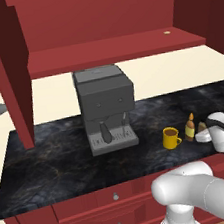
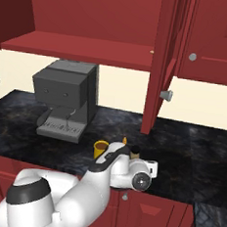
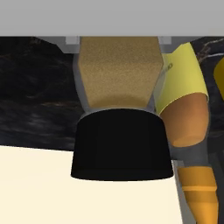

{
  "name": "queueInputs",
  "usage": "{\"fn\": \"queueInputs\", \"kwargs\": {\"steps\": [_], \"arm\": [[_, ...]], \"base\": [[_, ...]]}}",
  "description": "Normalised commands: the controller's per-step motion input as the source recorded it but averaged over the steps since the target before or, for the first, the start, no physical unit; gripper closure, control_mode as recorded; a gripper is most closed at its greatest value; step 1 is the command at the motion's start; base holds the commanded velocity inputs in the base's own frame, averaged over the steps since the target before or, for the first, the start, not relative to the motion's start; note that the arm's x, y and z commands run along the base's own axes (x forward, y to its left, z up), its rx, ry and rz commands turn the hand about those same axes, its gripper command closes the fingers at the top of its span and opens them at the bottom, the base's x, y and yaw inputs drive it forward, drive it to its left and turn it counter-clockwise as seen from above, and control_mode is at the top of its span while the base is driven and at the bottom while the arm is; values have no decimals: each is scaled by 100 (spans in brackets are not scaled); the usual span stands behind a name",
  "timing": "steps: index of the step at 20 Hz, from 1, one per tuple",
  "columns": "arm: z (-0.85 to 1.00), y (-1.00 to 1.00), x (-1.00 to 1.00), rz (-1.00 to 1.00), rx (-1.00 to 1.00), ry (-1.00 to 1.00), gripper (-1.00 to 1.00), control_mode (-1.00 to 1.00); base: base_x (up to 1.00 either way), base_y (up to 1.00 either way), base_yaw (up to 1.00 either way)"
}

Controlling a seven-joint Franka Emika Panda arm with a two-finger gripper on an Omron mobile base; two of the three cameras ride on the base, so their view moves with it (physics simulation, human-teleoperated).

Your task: Pick the cinnamon and honey bottle from the cabinet and place them next to the mug.

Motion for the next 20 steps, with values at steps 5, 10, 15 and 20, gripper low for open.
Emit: {"fn": "queueInputs", "kwargs": {"steps": [5, 10, 15, 20], "arm": [[0, 0, 0, 0, 0, 0, 100, -100], [-7, 0, 0, 0, 0, 0, 100, -100], [-19, 0, 0, 0, 0, 0, 100, -100], [-10, 0, 0, 0, 0, 0, 100, -100]], "base": [[0, 0, 0], [0, 0, 0], [0, 0, 0], [0, 0, 0]]}}
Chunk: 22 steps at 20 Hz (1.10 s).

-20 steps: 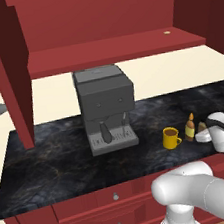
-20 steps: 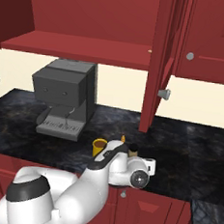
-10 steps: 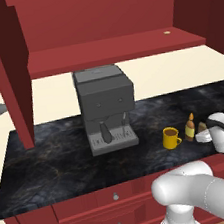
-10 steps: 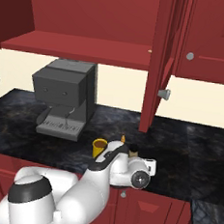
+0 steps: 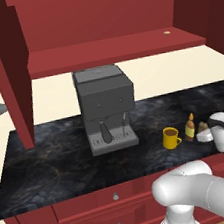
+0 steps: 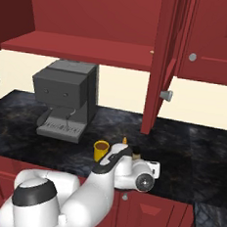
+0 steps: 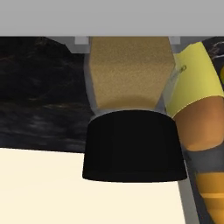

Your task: Pick the cinnamon and honey bottle from the cabinet and place them next to the mug.

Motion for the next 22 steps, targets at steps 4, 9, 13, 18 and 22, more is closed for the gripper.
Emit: {"fn": "queueInputs", "kwargs": {"steps": [4, 9, 13, 18, 22], "arm": [[0, 0, 0, 0, 0, 0, -100, -100], [0, 0, 0, 0, 0, 0, -100, -100], [14, 1, 0, 0, 0, 0, -100, -100], [26, 0, -1, 0, 0, -6, -100, -100], [45, 0, -9, 0, 0, -12, -100, -100]], "base": [[0, 0, 0], [0, 0, 0], [0, 0, 0], [0, 0, 0], [0, 0, 0]]}}
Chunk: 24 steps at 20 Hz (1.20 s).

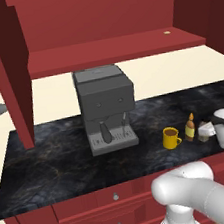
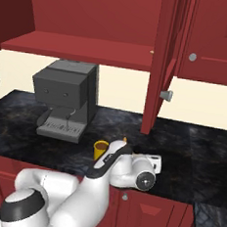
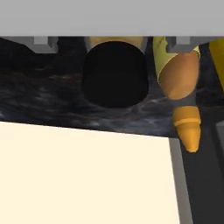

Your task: Pick the cinnamon and honey bottle from the cabinet and place them next to the mug.

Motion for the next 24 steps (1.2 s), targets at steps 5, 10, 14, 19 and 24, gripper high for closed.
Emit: {"fn": "queueInputs", "kwargs": {"steps": [5, 10, 14, 19, 24], "arm": [[47, 0, -12, 0, 0, -11, -100, -100], [48, 2, -20, 0, 0, -5, -100, -100], [57, 6, -35, 0, 0, 0, -100, -100], [66, 16, -42, 0, 0, 10, -100, -100], [39, 26, -46, 0, 0, 16, -100, -100]], "base": [[0, 0, 0], [0, 0, 0], [0, 0, 0], [0, 0, 0], [0, 0, 0]]}}
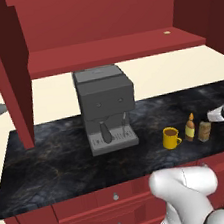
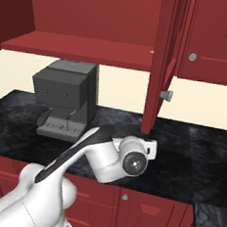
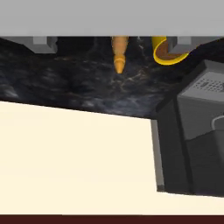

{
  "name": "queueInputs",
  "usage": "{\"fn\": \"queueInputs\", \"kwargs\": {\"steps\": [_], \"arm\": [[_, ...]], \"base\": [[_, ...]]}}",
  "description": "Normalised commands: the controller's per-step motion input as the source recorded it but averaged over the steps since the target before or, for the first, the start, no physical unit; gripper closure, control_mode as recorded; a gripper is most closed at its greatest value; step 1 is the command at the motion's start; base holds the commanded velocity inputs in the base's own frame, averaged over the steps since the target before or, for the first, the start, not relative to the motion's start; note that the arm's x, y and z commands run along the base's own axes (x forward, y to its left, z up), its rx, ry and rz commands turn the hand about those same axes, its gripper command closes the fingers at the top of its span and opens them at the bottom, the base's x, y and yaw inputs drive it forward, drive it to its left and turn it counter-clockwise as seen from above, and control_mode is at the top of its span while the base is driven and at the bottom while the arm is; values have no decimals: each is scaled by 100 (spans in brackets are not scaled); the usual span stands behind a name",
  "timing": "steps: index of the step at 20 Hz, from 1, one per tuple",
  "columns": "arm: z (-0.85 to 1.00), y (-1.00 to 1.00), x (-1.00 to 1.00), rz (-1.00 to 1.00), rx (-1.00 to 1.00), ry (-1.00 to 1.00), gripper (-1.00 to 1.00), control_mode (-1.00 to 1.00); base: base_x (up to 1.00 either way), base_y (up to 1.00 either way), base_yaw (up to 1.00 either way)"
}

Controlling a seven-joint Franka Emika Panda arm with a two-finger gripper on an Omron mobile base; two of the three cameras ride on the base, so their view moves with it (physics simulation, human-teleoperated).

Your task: Pick the cinnamon and honey bottle from the cabinet and place them next to the mug.

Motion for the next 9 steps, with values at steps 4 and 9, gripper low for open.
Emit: {"fn": "queueInputs", "kwargs": {"steps": [4, 9], "arm": [[28, 42, -36, -2, 0, 3, -100, -100], [37, 47, -49, -6, 0, -1, -100, -100]], "base": [[0, 0, 0], [0, 0, 0]]}}
